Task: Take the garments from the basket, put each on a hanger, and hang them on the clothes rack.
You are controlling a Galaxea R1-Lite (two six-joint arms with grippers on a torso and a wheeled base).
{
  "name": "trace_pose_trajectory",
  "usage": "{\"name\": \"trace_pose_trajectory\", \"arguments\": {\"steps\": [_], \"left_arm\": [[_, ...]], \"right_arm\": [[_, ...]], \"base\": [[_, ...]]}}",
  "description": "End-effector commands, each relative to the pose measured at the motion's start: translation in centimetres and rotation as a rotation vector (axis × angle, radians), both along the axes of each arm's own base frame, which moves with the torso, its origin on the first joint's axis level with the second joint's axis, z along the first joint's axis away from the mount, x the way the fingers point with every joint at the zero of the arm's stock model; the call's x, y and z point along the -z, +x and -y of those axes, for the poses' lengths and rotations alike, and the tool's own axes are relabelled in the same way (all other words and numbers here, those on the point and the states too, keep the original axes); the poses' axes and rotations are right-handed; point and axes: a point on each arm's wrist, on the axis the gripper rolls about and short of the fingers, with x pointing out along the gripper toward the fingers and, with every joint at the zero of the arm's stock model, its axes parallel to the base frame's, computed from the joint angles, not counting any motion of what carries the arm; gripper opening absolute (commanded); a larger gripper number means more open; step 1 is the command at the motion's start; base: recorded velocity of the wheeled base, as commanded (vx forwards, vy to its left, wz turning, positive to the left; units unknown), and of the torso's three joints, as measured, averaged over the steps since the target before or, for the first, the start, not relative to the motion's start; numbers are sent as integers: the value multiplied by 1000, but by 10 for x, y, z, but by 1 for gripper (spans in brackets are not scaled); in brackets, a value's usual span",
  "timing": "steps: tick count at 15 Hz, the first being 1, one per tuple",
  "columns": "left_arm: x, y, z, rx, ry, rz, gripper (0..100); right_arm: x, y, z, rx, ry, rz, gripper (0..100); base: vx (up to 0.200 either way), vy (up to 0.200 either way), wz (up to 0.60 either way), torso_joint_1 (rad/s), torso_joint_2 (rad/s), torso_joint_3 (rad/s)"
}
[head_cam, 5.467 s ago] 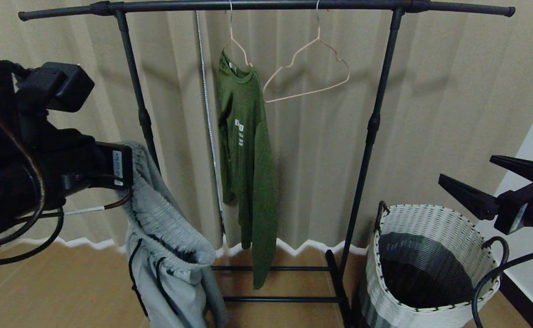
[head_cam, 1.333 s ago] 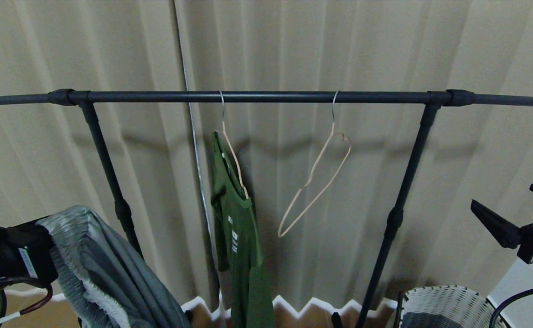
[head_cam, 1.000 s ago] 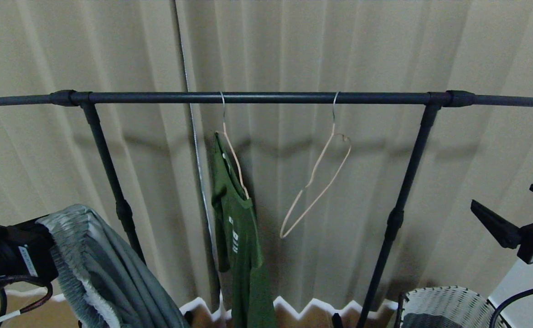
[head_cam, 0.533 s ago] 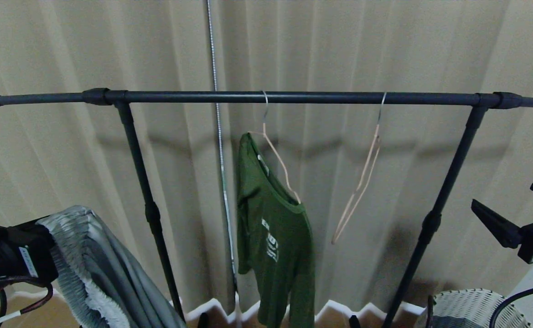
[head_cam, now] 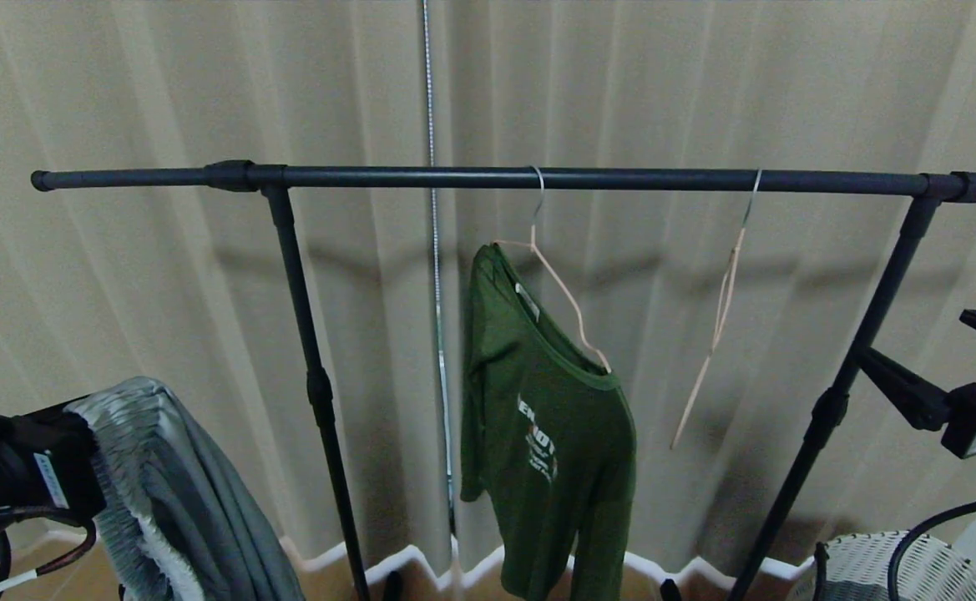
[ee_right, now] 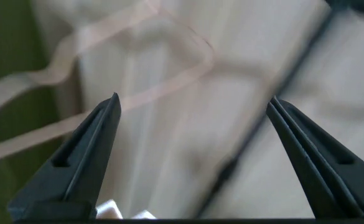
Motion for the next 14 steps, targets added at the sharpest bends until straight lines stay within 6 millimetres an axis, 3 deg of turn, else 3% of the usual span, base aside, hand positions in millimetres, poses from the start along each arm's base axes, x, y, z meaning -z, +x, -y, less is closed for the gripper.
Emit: {"name": "trace_pose_trajectory", "arguments": {"steps": [1,7,11,14], "left_arm": [[-1,1,0,-2,-2,3,0],[0,9,-3,-35,4,-19,0],[1,9,-3,-35,5,-22,0],[1,9,-3,-38,5,-22,0]], "right_arm": [[-8,17,-12,-60,1,-2,100],[-27,69,-49,-155,78,-120,100],[-23,98,-57,-105,53,-224,100],[-16,104,-64,-75,37,-251,100]], "base": [[0,0,0,0,0,0],[0,0,0,0,0,0],[0,0,0,0,0,0],[0,0,0,0,0,0]]}}
